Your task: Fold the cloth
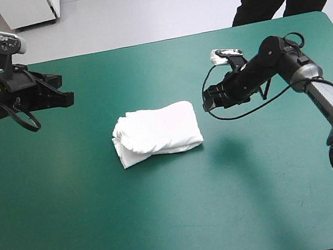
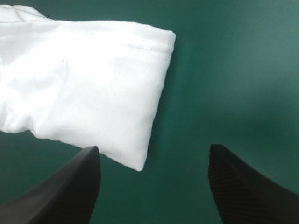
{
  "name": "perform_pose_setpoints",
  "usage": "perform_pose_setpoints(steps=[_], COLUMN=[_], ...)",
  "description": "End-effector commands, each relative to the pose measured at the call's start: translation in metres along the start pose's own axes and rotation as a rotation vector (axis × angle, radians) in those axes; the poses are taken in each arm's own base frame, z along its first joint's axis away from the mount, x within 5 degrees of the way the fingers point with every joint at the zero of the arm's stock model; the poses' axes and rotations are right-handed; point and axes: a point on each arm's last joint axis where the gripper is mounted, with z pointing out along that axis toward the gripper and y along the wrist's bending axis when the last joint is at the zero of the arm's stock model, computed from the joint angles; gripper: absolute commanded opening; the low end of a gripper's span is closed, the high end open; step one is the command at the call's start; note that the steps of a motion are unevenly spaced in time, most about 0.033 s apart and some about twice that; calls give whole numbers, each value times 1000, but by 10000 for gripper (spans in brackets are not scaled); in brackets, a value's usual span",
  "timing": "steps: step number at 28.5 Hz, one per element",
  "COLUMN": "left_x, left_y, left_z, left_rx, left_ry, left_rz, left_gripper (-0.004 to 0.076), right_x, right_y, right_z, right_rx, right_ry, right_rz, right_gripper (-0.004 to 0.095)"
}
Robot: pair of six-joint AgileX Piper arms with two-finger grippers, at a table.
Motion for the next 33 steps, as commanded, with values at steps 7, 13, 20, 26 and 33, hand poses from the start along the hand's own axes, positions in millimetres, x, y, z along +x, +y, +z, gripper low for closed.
perform_pose_setpoints(steps=[7, 13, 20, 26, 33], left_x=[-10, -10, -9, -9, -8], left_y=[-2, -2, -2, -4, -8], left_z=[-2, -2, -2, -6, -16], left_rx=[19, 19, 20, 28, 42], left_ry=[-87, -87, -81, -87, -100], left_rz=[-20, -20, -20, -21, -17], left_gripper=[-10, -10, -10, -10, -10], right_x=[-14, -20, -24, -23, -25], right_y=[-2, 11, 27, 21, -10], right_z=[37, 67, 101, 107, 77], right_rx=[-138, -167, -181, -152, 91], right_ry=[-23, 16, 66, 79, 112], right_rz=[3, -36, -60, -58, -93], right_gripper=[617, 617, 458, -12, -3])
